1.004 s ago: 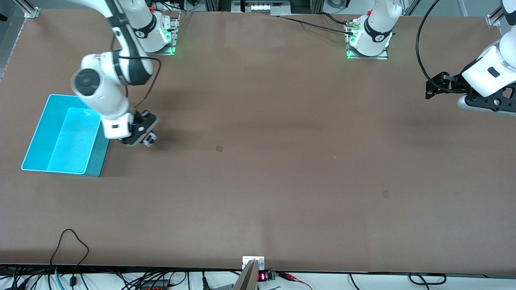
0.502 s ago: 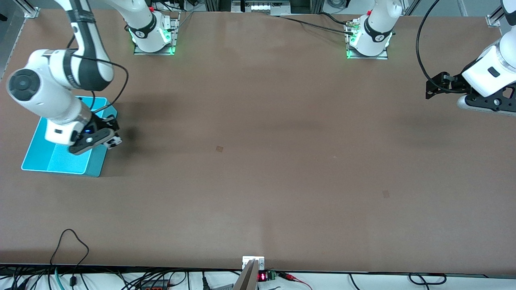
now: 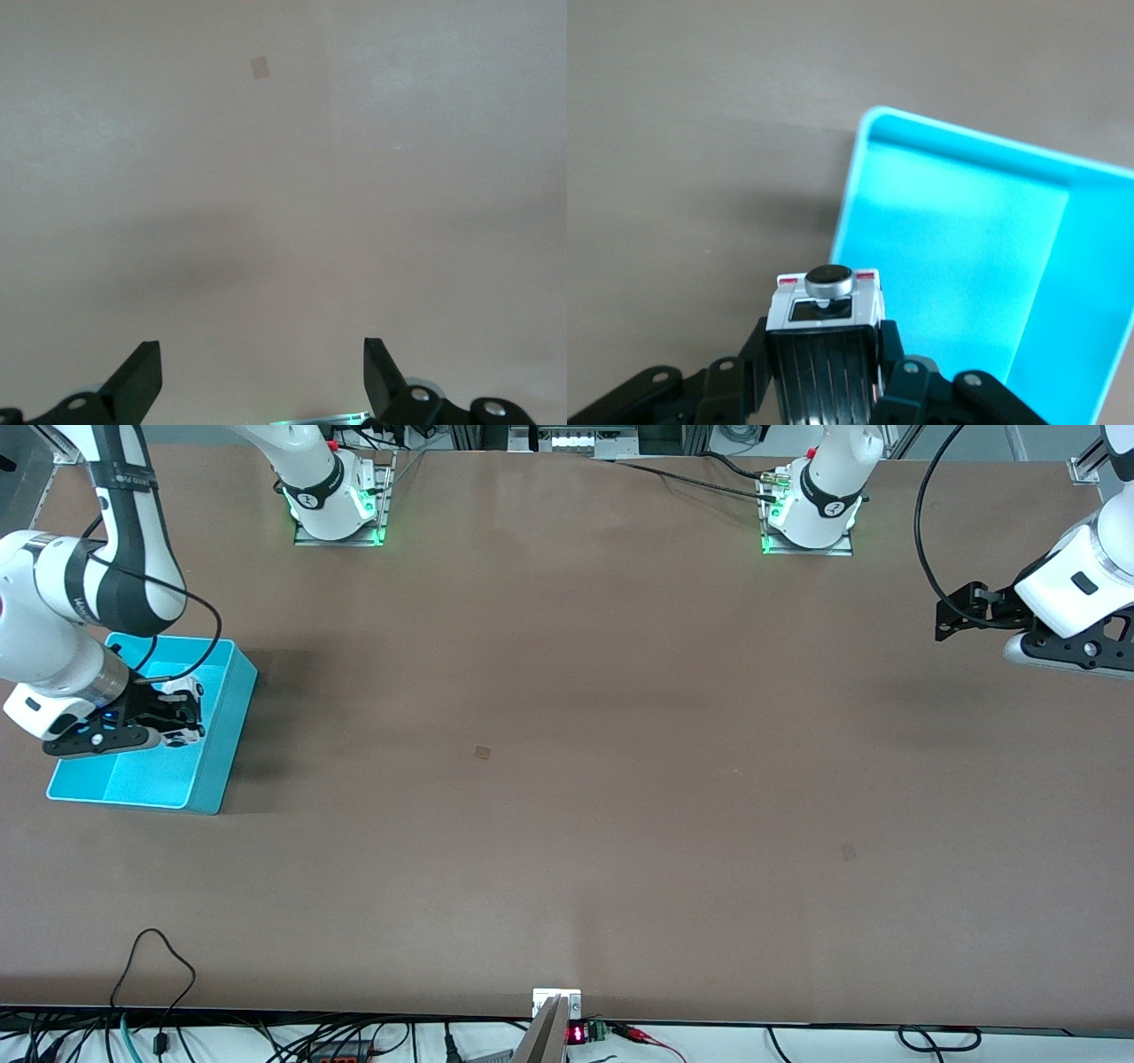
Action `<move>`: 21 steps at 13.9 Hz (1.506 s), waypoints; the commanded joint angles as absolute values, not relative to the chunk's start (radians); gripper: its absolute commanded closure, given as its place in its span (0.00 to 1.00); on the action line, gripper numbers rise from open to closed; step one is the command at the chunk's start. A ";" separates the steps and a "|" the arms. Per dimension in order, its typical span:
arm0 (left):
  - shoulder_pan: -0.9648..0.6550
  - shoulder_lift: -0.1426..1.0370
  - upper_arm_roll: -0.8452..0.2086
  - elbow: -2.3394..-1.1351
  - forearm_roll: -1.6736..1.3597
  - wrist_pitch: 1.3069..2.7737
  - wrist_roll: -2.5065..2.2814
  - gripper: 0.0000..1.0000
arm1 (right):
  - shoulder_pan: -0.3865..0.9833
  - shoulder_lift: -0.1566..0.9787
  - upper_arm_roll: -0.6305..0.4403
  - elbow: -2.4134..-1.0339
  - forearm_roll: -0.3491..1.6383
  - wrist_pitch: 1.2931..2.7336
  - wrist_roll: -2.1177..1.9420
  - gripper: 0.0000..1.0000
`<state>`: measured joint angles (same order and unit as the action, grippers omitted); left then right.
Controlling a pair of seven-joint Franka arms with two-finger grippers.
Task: Wind and store white jeep toy
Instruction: 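Lower the jeep into the blue bin and open the right gripper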
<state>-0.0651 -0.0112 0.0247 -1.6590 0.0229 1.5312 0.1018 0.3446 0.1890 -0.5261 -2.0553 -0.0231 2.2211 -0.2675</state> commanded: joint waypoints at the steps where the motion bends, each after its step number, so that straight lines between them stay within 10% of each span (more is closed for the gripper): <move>1: -0.066 -0.009 0.026 -1.637 0.011 1.509 0.115 0.00 | 0.279 0.219 -0.520 -2.036 -0.034 2.224 -0.203 1.00; 21: -0.063 -0.009 0.026 -1.632 0.012 1.506 0.126 0.00 | 0.153 0.485 -0.515 -2.048 0.184 2.315 -0.385 0.95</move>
<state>-0.0652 -0.0112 0.0243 -1.6530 0.0229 1.5268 0.1045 0.1674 0.4826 -0.5263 -2.0578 0.1618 2.3141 -0.3594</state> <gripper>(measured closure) 0.000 0.485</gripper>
